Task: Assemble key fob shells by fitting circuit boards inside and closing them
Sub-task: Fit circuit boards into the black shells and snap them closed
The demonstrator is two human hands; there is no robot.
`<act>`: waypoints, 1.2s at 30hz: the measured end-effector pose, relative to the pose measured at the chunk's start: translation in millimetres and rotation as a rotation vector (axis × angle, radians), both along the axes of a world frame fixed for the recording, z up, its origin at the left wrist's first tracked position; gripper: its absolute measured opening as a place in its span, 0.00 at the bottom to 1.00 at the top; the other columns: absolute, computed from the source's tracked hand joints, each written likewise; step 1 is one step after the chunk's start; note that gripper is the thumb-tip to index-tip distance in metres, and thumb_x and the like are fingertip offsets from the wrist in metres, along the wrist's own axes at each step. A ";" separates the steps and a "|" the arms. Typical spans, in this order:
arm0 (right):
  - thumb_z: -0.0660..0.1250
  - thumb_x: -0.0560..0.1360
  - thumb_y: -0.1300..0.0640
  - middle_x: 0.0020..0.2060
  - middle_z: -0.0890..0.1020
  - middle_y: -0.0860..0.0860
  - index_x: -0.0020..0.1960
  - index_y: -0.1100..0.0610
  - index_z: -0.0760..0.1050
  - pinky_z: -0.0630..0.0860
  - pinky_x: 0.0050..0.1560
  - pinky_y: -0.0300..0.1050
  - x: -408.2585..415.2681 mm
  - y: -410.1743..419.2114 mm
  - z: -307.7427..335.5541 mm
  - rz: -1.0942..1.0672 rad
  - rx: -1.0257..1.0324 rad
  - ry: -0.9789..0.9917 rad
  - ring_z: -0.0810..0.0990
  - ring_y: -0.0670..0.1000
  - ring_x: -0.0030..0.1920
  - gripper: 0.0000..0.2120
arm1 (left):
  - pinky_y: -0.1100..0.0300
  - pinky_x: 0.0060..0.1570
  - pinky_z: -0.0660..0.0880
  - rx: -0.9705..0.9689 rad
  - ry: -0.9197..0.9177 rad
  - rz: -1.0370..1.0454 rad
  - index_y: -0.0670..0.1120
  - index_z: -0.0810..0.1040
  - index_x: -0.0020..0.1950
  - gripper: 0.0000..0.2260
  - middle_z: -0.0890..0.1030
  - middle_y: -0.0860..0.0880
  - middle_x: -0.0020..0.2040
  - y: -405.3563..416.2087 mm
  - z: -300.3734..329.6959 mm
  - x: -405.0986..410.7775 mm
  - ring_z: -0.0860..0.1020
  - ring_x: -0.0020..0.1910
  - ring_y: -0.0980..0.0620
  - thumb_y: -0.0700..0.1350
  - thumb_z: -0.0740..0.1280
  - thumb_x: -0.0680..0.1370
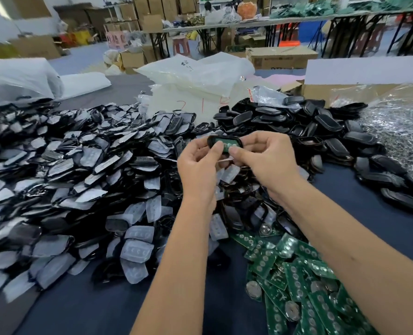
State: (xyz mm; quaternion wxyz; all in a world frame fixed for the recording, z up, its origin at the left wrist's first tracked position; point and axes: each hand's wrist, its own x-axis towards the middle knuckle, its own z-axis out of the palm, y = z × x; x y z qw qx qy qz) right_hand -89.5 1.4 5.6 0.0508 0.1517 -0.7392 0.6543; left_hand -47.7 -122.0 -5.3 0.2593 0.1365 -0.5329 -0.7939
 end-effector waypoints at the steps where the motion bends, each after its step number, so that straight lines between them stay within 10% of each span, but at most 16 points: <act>1: 0.80 0.72 0.60 0.34 0.86 0.56 0.42 0.54 0.84 0.84 0.43 0.52 -2.7 -9.9 2.9 0.041 0.024 0.012 0.85 0.51 0.33 0.05 | 0.59 0.37 0.80 -0.010 0.012 0.078 0.44 0.82 0.49 0.06 0.84 0.48 0.40 -6.7 1.8 -0.2 0.82 0.38 0.50 0.34 0.70 0.80; 8: 0.75 0.78 0.53 0.39 0.86 0.50 0.50 0.58 0.85 0.83 0.50 0.52 -25.5 -87.0 23.6 0.140 0.338 0.306 0.85 0.49 0.40 0.08 | 0.50 0.29 0.81 -0.146 0.023 0.843 0.46 0.80 0.58 0.10 0.83 0.45 0.50 -45.3 0.7 4.3 0.83 0.32 0.46 0.40 0.61 0.81; 12: 0.70 0.81 0.59 0.49 0.86 0.53 0.58 0.60 0.82 0.75 0.58 0.51 -40.0 -134.5 29.6 0.280 0.580 0.555 0.80 0.54 0.53 0.08 | 0.36 0.51 0.80 -0.145 -0.049 0.964 0.44 0.78 0.61 0.13 0.82 0.45 0.57 -51.3 -6.0 3.2 0.82 0.53 0.38 0.44 0.59 0.80; 18: 0.59 0.81 0.71 0.74 0.73 0.54 0.79 0.53 0.68 0.65 0.74 0.51 -61.0 -193.8 37.2 0.586 1.002 0.727 0.63 0.54 0.78 0.29 | 0.54 0.57 0.76 -0.160 -0.012 1.043 0.41 0.77 0.60 0.13 0.82 0.48 0.56 -46.3 -1.8 5.5 0.79 0.54 0.49 0.42 0.59 0.79; 22: 0.64 0.81 0.65 0.66 0.78 0.54 0.73 0.48 0.75 0.74 0.65 0.53 -60.6 -193.1 26.3 0.530 1.068 0.809 0.72 0.55 0.71 0.23 | 0.45 0.53 0.79 -0.158 0.007 1.039 0.41 0.77 0.60 0.12 0.81 0.49 0.54 -46.2 -3.0 3.7 0.80 0.53 0.46 0.41 0.60 0.80; 27: 0.69 0.79 0.56 0.57 0.82 0.54 0.66 0.48 0.82 0.72 0.59 0.49 -53.2 -161.2 24.1 0.368 0.932 0.854 0.77 0.55 0.63 0.16 | 0.76 0.49 0.68 -0.193 -0.015 1.044 0.39 0.77 0.61 0.12 0.80 0.50 0.53 -44.7 -5.1 0.9 0.75 0.49 0.59 0.39 0.60 0.80; 36: 0.70 0.80 0.55 0.46 0.84 0.50 0.53 0.55 0.83 0.71 0.54 0.48 -48.1 -65.8 32.7 0.041 0.992 0.803 0.74 0.53 0.56 0.05 | 0.46 0.53 0.78 -0.359 0.025 0.915 0.43 0.76 0.59 0.11 0.78 0.58 0.49 -17.5 -2.9 3.2 0.79 0.48 0.50 0.42 0.60 0.79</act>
